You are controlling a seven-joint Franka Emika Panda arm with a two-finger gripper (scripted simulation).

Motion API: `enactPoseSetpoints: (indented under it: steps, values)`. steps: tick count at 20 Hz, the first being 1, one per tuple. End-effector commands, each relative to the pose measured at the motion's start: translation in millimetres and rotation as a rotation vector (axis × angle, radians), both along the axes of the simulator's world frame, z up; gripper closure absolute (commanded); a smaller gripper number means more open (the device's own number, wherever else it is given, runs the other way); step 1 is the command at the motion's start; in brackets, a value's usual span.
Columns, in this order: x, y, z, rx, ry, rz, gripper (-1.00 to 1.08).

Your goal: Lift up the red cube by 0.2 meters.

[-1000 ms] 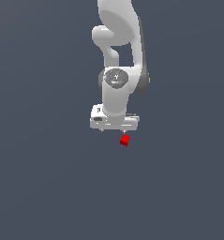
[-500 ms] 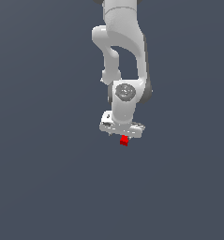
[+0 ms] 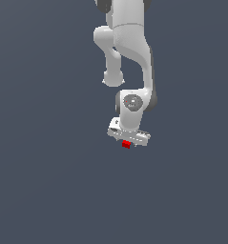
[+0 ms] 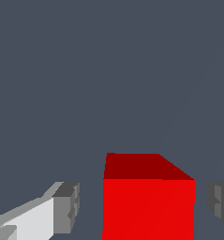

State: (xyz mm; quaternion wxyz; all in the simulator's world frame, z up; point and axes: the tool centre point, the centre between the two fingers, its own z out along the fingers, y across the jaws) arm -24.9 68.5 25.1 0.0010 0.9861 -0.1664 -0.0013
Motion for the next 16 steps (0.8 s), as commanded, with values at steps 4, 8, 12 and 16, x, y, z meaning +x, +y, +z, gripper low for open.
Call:
enactPoseSetpoints:
  steps: [4,8,12,16]
  values:
    - [1.4,3.7,-5.8,0.001,-0.003,-0.018,-0.92]
    - [1.7,3.6,-5.2,0.002,-0.003,-0.016,1.08]
    - [1.7,3.6,-5.2,0.002,-0.003,-0.016,1.08]
    - [1.7,3.6,-5.2,0.002,-0.003,-0.016,1.08]
